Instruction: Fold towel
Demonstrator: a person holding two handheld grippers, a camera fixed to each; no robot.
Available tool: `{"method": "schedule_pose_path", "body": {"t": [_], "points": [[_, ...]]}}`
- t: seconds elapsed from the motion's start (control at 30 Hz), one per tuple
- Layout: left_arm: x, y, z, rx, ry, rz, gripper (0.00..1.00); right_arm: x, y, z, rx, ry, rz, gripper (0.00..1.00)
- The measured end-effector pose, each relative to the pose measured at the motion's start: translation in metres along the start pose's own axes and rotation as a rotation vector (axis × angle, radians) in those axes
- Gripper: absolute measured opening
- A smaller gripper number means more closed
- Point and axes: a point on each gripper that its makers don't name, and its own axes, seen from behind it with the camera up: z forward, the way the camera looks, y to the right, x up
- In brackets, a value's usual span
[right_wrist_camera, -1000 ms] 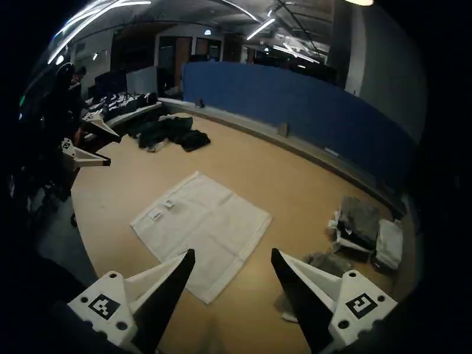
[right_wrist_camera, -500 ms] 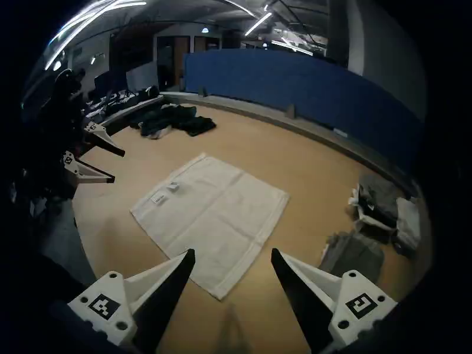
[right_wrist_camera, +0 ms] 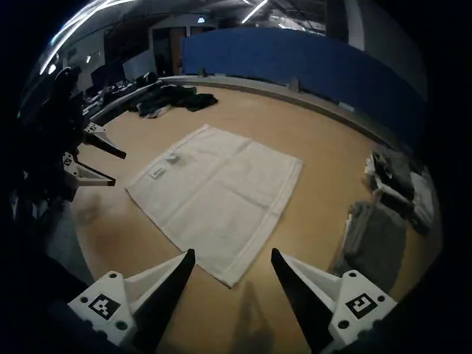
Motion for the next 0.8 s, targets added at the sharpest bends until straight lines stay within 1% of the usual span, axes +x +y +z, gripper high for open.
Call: {"method": "schedule_pose_path", "body": {"t": [0.1,0.2,0.37,0.5,0.73,0.8], "points": [[-0.007,0.003,0.004,-0.008,-0.013,0.008,0.97,-0.008,-0.001,0.005,0.001,-0.008,0.013,1.0],[-0.012,0.005,0.008,-0.011,-0.026,0.006,0.97,-0.016,-0.002,0.01,0.001,-0.02,0.011,1.0],[-0.018,0.007,0.013,-0.015,-0.038,0.004,0.96,-0.03,-0.004,0.015,0.004,-0.047,-0.017,0.99],[-0.024,0.006,0.015,-0.008,-0.047,0.012,0.96,-0.039,-0.007,0.018,0.01,-0.062,-0.031,0.96],[-0.03,0.007,0.017,-0.005,-0.062,0.014,0.95,-0.047,-0.012,0.024,0.014,-0.072,-0.017,0.92],[-0.032,0.008,0.019,-0.006,-0.066,0.017,0.94,-0.048,-0.011,0.025,0.01,-0.074,-0.013,0.9]]}}
